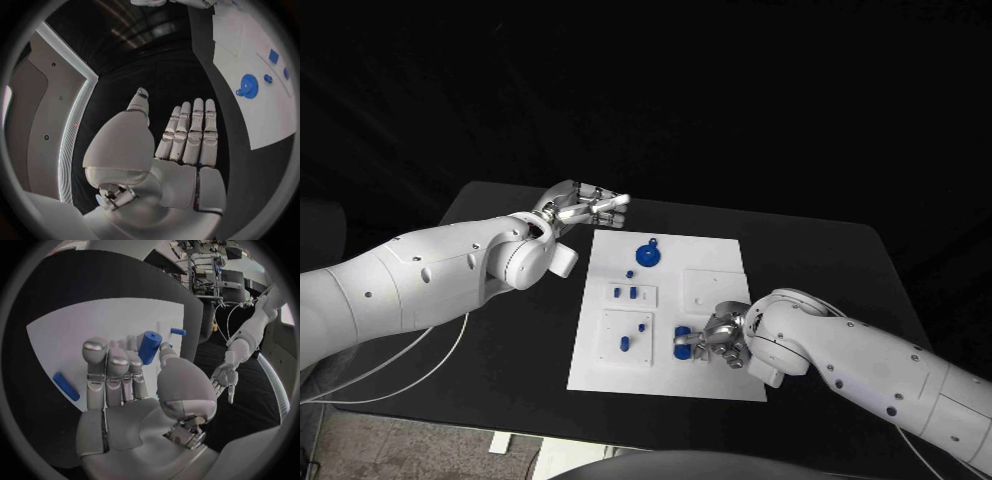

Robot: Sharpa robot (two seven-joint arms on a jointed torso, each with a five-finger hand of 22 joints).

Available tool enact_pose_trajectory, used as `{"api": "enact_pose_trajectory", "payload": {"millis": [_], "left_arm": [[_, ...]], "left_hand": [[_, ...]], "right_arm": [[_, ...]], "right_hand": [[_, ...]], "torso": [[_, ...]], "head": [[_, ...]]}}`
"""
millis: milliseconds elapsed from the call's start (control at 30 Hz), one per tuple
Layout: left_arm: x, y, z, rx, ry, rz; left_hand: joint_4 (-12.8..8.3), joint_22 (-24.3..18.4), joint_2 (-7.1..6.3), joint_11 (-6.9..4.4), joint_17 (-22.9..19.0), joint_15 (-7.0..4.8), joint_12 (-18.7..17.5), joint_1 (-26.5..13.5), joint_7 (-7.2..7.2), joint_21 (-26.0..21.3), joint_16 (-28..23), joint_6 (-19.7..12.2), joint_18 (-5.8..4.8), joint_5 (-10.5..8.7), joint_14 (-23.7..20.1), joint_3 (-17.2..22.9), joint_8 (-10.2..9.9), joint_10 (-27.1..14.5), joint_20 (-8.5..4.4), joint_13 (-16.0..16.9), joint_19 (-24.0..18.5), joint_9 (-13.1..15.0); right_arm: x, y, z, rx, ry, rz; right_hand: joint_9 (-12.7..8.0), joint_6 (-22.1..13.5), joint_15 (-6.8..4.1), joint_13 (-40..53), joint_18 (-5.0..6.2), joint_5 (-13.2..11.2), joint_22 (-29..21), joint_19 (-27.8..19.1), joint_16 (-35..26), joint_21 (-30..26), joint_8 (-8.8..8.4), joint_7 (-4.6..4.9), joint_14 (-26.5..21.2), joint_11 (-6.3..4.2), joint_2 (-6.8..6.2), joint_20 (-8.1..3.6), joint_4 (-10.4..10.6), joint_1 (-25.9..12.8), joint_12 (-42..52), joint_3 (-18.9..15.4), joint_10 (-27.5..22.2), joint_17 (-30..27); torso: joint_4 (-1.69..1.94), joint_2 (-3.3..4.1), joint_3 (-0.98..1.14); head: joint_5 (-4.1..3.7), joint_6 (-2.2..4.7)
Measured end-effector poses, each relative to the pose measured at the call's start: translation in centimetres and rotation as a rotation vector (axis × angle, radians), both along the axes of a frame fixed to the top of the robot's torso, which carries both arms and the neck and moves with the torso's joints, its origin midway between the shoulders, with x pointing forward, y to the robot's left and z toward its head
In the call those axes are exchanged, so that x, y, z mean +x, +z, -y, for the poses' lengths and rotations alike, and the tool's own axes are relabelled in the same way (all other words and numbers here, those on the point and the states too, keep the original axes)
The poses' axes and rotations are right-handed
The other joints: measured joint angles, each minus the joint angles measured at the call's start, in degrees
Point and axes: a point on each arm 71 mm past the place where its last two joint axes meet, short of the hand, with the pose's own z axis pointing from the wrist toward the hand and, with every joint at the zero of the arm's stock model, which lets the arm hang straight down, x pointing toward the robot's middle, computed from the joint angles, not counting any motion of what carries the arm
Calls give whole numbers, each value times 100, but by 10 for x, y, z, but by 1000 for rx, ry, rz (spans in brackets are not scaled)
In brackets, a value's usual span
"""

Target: Assemble the parts on the task board

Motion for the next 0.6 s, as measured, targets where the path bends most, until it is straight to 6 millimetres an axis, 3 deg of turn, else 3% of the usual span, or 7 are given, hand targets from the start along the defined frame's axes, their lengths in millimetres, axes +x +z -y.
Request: {"api": "enact_pose_trajectory", "payload": {"millis": [167, 367, 433, 467, 533, 600], "left_arm": [[0, 0, -1, 1, 2, -1], [0, 0, -2, 3, 4, -3], [0, 0, -3, 3, 5, -4], [0, 0, -3, 4, 5, -4], [0, 0, -3, 4, 6, -5], [0, 0, -3, 4, 6, -5]], "left_hand": [[0, 0, -2, 0, 0, 0, 0, 2, 0, 0, 0, 0, 0, 0, 0, 0, 0, 0, 0, 0, 0, 0], [0, 0, -2, 0, 0, 0, 0, 2, 0, 0, 0, 0, 0, 0, 0, 0, 0, 0, 0, 0, 0, 0], [0, 1, -2, 0, 0, 0, 0, 2, 0, 0, 0, 0, 0, 0, 0, 0, 0, 0, 0, 0, 0, 0], [0, 1, -2, 0, 0, 0, 0, 2, 0, 0, 0, 0, 0, 13, 0, 0, 0, 0, 0, 0, 0, 0], [-21, 1, -2, 0, 0, 0, 0, 2, 0, 0, 0, 0, 0, 57, 0, -21, 0, 0, 0, 0, 0, 0], [-24, 1, -2, 0, 0, 0, 0, 2, 0, 0, 0, 0, 0, 57, 0, -24, 0, 0, 0, 0, 0, 0]], "right_arm": [[-3, 2, 2, 6, 9, 8], [-6, 9, 6, 29, 22, 32], [-7, 12, 7, 44, 28, 45], [-7, 13, 7, 51, 30, 51], [-8, 15, 8, 67, 33, 64], [-8, 17, 8, 81, 36, 74]], "right_hand": [[-4, -17, 0, 11, 0, 0, 0, 0, -21, 0, -16, 16, 0, 0, 27, 0, -2, 26, 0, 2, 0, 0], [15, 6, 0, 34, -1, 21, 0, 0, -21, 0, -16, -5, 0, 0, 60, 0, -213, 261, 1, 149, 0, 13], [21, 6, 0, 41, -1, 860, 0, 0, -21, 47, -16, -5, 0, 0, -39, 0, -272, 364, 1, 192, 1, 17], [39, 6, 0, 42, -1, 1099, 0, 0, -21, 58, -16, -5, 0, 0, -69, 0, -287, 385, 9, 208, 0, 17], [83, 6, 0, 41, -1, 1270, 0, 0, -21, 61, -16, -5, 0, 0, -109, 0, -276, 392, 25, 217, 1, 17], [112, 6, 0, 41, -1, 1173, 0, 0, -21, 81, -16, -5, 0, 0, -158, 0, -245, 399, 25, 247, 1, 17]], "torso": [[-1, 1, 3], [-4, 1, 4], [-6, 1, 4], [-6, 1, 4], [-6, 1, 4], [-6, 1, 4]], "head": [[-3, 13], [-14, 29], [-21, 33], [-23, 34], [-25, 37], [-30, 38]]}}
